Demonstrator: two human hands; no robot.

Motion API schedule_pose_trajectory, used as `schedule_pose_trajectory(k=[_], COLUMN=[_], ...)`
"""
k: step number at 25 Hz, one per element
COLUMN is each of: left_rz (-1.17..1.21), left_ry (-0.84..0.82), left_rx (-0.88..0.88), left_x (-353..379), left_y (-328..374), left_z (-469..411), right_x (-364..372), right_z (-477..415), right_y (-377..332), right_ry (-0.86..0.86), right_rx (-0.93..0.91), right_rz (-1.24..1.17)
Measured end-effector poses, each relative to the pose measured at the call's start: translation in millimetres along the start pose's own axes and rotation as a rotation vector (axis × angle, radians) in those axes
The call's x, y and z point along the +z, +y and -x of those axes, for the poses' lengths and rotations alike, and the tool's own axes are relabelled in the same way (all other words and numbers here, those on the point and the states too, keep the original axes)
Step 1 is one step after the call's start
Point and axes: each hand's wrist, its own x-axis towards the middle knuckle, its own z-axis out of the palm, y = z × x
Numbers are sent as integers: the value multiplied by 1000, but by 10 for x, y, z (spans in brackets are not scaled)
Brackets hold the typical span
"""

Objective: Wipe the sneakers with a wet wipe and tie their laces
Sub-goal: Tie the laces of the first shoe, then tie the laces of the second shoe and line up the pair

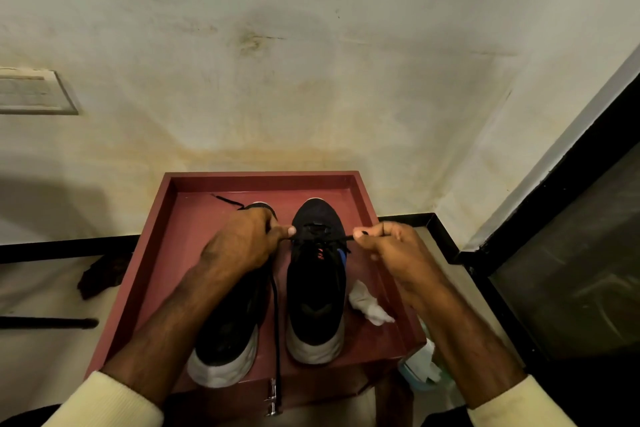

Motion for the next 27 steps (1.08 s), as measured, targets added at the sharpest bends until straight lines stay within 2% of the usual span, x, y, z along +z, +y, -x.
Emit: schedule_pose_trajectory(k=[3,7,10,13,16,18,19,23,25,27], left_rz=[-159,-275,-207,-36,-7,-68,-114,-156,-126,-81], left_ry=[-75,-41,-53,-7,151,178,171,66,-3,-64], left_rx=[-44,-35,38,119,75,60,53,-21,-28,-10], left_x=[13,64,82,-96,-392,-507,-528,-550,-568,-555], left_y=[45,31,-16,-175,-364,-485,-514,-618,-662,-714], left_z=[41,32,31,45,82,132,171,290,342,379], right_x=[-43,-68,-93,-150,-224,-206,-176,97,237,300], right_z=[1,-11,-8,45,36,49,77,251,255,225], right_y=[93,119,127,82,-34,-97,-109,-53,13,-4], right_ry=[0,6,-4,-95,40,152,144,-150,-191,-172], right_rx=[67,86,45,-7,-40,-140,-186,-191,-201,-196], right_rz=[71,91,135,21,-38,94,182,626,848,882])
